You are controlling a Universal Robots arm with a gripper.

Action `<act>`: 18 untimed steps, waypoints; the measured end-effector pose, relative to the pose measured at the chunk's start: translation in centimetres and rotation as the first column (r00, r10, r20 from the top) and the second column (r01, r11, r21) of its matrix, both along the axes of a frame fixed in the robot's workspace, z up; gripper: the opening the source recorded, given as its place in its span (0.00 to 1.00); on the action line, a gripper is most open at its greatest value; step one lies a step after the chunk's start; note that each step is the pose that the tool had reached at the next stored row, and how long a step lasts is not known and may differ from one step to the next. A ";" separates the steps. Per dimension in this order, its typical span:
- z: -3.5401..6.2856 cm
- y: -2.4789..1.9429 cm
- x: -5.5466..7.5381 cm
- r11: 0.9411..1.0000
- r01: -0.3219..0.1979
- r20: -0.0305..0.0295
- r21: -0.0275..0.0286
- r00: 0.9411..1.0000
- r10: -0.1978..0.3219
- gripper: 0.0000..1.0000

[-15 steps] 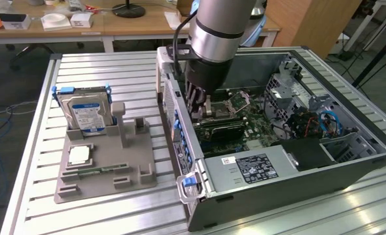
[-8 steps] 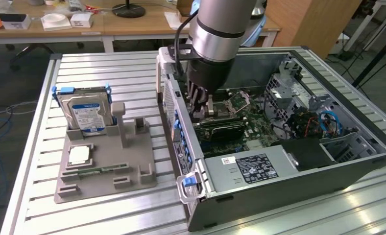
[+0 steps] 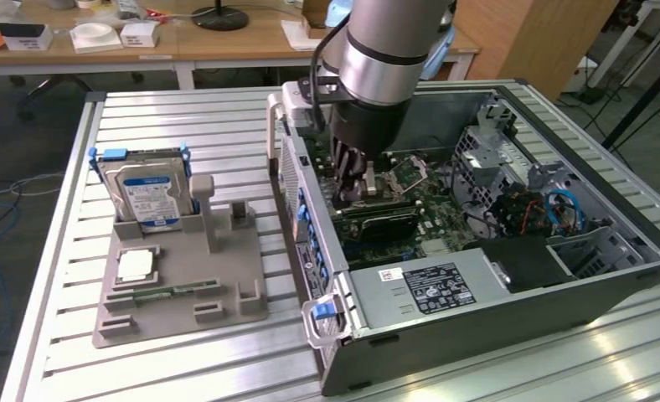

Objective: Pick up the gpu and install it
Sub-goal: 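Press down on the gpu until it lock into place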

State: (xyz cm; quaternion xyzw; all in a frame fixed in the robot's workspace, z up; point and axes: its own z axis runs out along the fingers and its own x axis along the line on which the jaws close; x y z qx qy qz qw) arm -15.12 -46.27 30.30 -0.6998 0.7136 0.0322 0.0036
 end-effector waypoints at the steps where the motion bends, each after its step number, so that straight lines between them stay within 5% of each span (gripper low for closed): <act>1: 0.00 0.00 0.2 1.000 0.000 0.000 0.000 1.000 0.000 0.11; 13: 0.00 0.00 3.3 1.000 -0.006 0.000 0.003 1.000 0.006 0.11; 18: 0.00 0.00 3.5 1.000 -0.006 -0.001 0.003 1.000 0.006 0.11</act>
